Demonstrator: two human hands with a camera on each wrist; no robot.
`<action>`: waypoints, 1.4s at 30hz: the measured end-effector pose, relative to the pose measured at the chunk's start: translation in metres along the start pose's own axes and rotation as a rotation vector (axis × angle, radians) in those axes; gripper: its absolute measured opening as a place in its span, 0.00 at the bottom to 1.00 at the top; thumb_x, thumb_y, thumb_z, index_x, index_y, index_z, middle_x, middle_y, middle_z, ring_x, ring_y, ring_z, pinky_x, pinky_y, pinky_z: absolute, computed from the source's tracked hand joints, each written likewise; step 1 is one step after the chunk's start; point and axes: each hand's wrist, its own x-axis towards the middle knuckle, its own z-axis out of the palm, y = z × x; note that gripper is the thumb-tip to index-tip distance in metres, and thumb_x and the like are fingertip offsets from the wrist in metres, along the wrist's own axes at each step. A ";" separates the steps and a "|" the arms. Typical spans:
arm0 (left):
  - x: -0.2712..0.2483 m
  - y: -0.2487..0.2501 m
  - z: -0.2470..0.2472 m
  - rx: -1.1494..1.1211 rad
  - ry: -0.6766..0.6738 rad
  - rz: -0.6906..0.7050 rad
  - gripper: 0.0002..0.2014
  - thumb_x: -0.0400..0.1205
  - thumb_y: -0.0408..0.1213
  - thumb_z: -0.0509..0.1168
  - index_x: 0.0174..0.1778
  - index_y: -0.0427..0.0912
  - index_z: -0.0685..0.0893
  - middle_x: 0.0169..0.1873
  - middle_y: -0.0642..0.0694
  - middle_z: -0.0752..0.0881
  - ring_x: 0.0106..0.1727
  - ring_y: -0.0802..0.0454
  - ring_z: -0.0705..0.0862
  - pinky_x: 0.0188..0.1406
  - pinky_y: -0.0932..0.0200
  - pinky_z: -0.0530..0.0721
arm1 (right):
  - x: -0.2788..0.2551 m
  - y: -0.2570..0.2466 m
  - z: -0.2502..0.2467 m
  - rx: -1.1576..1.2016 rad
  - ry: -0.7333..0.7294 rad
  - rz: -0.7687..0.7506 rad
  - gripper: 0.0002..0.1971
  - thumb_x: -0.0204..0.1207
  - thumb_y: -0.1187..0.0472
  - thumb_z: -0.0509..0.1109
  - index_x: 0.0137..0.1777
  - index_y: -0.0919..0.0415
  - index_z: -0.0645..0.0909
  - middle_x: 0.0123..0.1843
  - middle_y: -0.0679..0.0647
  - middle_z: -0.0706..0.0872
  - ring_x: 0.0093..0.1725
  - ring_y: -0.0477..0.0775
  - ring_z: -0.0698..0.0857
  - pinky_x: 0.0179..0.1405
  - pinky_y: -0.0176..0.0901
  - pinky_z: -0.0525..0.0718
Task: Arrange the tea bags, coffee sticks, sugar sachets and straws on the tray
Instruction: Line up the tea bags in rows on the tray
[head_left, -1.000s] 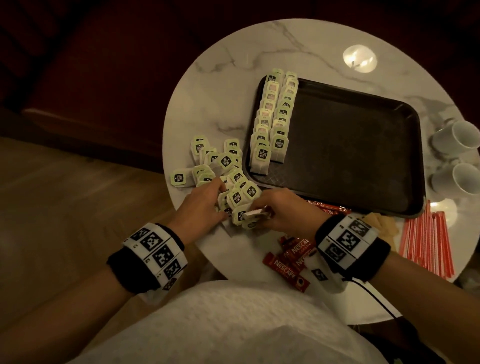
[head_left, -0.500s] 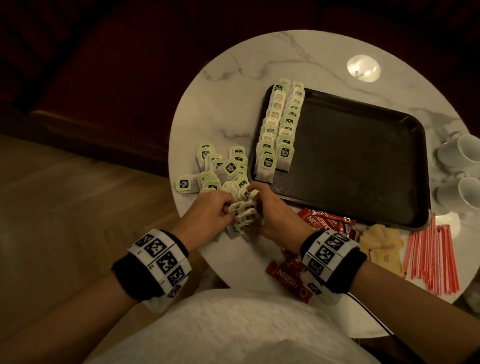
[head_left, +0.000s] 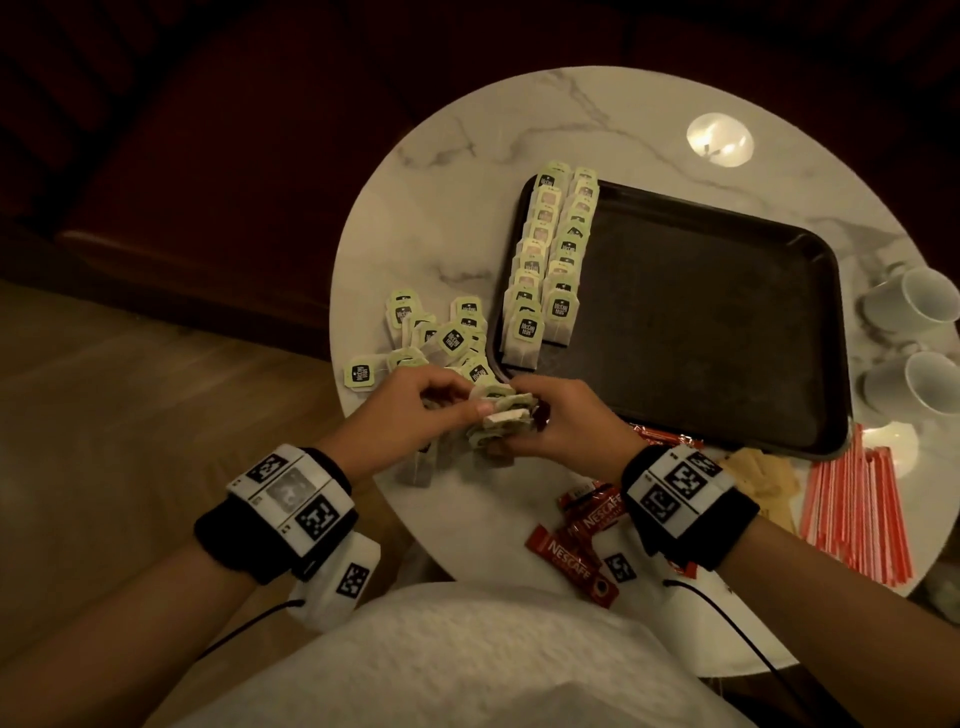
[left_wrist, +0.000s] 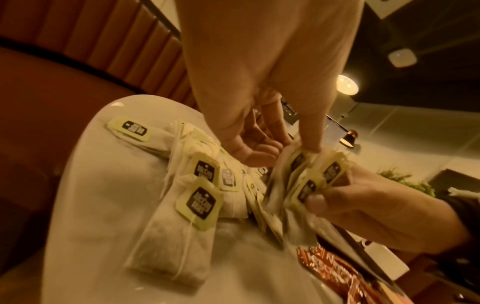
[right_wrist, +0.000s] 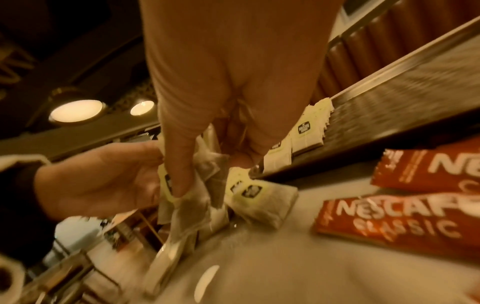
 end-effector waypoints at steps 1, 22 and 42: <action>0.000 0.004 0.000 -0.033 -0.008 -0.003 0.13 0.77 0.51 0.68 0.47 0.48 0.90 0.39 0.49 0.88 0.41 0.56 0.85 0.43 0.63 0.83 | 0.001 -0.002 -0.003 0.069 -0.029 0.026 0.18 0.67 0.62 0.84 0.56 0.57 0.86 0.49 0.49 0.90 0.48 0.45 0.88 0.50 0.41 0.85; 0.028 0.038 0.017 -0.722 0.024 -0.143 0.18 0.81 0.27 0.66 0.68 0.37 0.78 0.58 0.37 0.88 0.58 0.41 0.88 0.52 0.48 0.90 | 0.018 -0.039 -0.029 0.610 0.109 0.129 0.27 0.70 0.75 0.77 0.67 0.64 0.74 0.56 0.60 0.86 0.52 0.53 0.88 0.50 0.43 0.90; 0.053 0.053 0.017 -0.702 0.199 0.009 0.21 0.77 0.27 0.72 0.64 0.41 0.77 0.45 0.48 0.90 0.46 0.50 0.90 0.40 0.58 0.87 | 0.011 -0.049 -0.016 0.372 0.320 0.054 0.15 0.71 0.60 0.81 0.52 0.66 0.83 0.42 0.60 0.86 0.39 0.54 0.82 0.48 0.60 0.89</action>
